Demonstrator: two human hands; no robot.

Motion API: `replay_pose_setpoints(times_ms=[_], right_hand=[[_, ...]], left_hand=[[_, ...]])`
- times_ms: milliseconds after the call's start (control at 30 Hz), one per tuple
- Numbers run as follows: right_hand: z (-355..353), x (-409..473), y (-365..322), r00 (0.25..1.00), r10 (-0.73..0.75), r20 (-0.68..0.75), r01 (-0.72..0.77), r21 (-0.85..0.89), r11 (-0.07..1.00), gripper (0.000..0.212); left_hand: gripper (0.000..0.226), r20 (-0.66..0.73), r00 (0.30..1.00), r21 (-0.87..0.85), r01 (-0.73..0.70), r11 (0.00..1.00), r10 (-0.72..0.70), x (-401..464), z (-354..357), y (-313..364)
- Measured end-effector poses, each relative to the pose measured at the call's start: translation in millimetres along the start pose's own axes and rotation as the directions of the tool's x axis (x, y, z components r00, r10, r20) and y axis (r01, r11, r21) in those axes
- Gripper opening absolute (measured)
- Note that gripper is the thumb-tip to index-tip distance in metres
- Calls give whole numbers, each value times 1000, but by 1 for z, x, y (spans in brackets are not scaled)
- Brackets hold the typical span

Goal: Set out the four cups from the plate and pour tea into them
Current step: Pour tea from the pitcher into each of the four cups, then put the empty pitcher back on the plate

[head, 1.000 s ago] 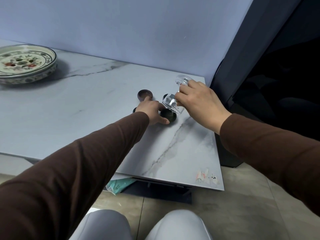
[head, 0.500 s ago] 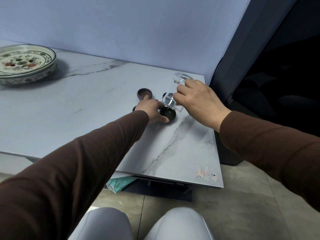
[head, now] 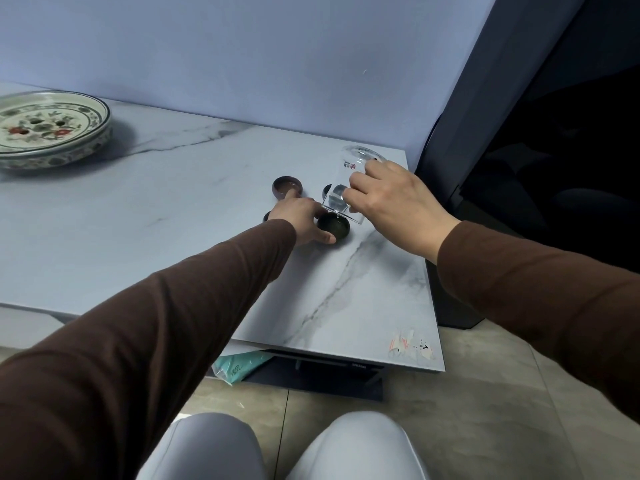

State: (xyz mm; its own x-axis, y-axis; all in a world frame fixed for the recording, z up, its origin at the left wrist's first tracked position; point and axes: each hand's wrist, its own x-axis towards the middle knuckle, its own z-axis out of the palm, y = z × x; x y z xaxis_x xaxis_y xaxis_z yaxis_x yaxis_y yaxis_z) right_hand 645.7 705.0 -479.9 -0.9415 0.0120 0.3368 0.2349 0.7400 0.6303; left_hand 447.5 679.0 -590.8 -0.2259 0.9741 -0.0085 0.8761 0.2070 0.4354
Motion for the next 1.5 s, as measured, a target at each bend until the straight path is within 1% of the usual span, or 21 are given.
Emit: replay_pose_setpoints(times_ms=[167, 233, 300, 367, 400, 467, 500, 567, 633, 700, 800, 867, 933, 1000, 1067, 1267, 1500], right_hand=[[1, 0, 0, 1000, -9, 22, 9, 0, 1000, 22], [1, 0, -1, 1000, 13, 19, -14, 17, 1000, 23], [1, 0, -1, 997, 72, 20, -73, 55, 996, 17], [5, -2, -1, 989, 134, 65, -143, 151, 978, 11], [7, -3, -1, 978, 180, 106, -199, 217, 956, 10], [14, -5, -1, 934, 309, 182, -354, 337, 872, 11], [18, -7, 0, 898, 382, 219, -439, 384, 812, 13], [26, -11, 0, 804, 516, 296, -594, 455, 663, 16], [34, -15, 2, 681, 624, 384, -723, 488, 489, 17], [42, -20, 3, 543, 699, 464, -816, 486, 312, 18], [50, -26, 6, 357, 739, 572, -889, 450, 81, 20], [51, -26, 8, 280, 735, 618, -903, 430, -17, 20], [51, -23, 8, 234, 725, 647, -896, 434, -98, 20], [49, -21, 7, 214, 726, 653, -873, 461, -157, 23], [47, -18, 5, 212, 732, 647, -853, 488, -185, 24], [37, -7, -1, 213, 741, 637, -798, 551, -244, 27], [32, 14, -15, 254, 714, 652, -747, 602, -284, 29]], left_hand=[[45, 1, 1000, 5, -10, 1000, 10, -1, 0, 0], [43, 7, 1000, 0, -3, 1000, 3, -1, -1, 0], [40, 14, 1000, 1, 7, 1000, -7, 1, 0, -1], [51, 34, 999, 12, -3, 1000, 3, 2, 0, -2], [56, 43, 999, 11, -2, 1000, 1, 2, 0, -2], [58, 46, 999, -4, 10, 1000, -10, 1, -1, -1], [59, 47, 999, -8, 16, 1000, -16, 1, -1, -1], [61, 49, 999, -10, 22, 1000, -22, 0, -2, 0], [64, 51, 998, -6, 31, 999, -31, 0, -2, 2], [64, 48, 998, 6, 35, 999, -36, -1, -2, 3], [64, 39, 998, 33, 37, 999, -39, -3, -3, 4], [68, 40, 998, 61, 40, 997, -43, -4, -3, 6], [76, 52, 997, 79, 52, 996, -56, -5, -4, 7], [84, 62, 996, 76, 60, 995, -65, -8, -7, 8], [84, 50, 997, 60, 55, 997, -58, -11, -12, 8], [60, -45, 999, 52, 8, 999, -6, -30, -43, 1], [42, -111, 993, 113, -29, 993, 42, -51, -80, -14]])
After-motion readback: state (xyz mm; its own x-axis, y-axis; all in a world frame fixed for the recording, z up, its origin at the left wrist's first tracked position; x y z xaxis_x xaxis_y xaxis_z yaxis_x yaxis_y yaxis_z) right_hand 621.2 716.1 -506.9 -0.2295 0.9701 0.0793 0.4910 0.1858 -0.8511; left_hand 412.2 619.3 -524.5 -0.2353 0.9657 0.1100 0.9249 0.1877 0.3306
